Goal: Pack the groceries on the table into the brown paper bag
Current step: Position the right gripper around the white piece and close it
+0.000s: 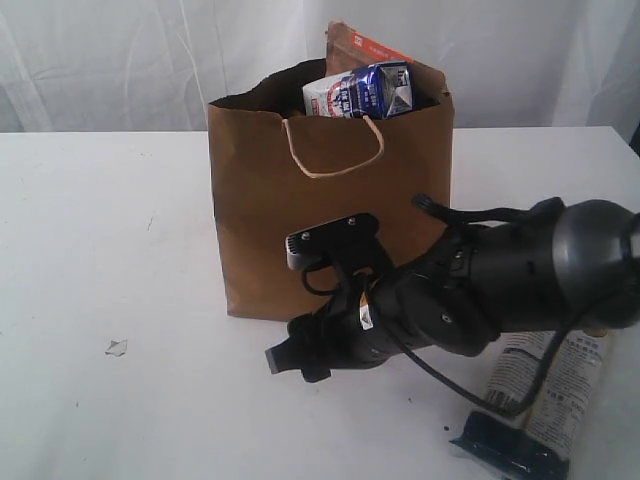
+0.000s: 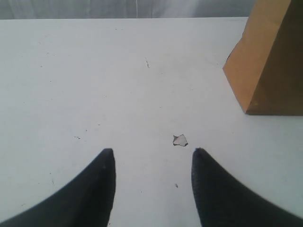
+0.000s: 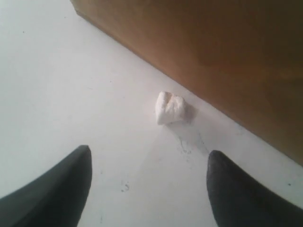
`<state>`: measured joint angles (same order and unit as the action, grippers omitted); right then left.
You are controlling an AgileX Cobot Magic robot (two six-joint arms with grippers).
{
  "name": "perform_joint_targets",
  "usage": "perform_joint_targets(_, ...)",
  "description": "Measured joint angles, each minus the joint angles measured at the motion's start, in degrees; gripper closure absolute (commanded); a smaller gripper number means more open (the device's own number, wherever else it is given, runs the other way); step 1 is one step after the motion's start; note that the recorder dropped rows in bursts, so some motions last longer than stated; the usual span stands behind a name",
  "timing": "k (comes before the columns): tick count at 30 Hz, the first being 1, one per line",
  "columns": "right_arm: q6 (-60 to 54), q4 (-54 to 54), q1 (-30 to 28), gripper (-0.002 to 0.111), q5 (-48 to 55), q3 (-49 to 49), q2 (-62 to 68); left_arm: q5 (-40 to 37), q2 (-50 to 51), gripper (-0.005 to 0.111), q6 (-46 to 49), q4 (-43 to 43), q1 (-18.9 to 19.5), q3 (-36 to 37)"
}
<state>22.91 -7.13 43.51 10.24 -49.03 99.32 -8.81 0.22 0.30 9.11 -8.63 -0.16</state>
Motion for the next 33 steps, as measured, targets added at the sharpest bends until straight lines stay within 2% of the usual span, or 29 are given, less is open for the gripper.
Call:
perform_joint_targets(30,-2.9,-0.4,0.0,0.045,2.6,-9.1,11.0,0.0,0.0,0.054,0.0,0.0,0.0,0.0)
perform_joint_targets(32,-2.9,-0.4,0.0,0.051,2.8,-9.6,11.2,0.0,0.0,0.054,0.0,0.0,0.0,0.0)
perform_joint_targets(33,-2.9,-0.5,0.0,0.063,3.1,-9.7,11.3,0.0,0.0,0.054,0.0,0.0,0.0,0.0)
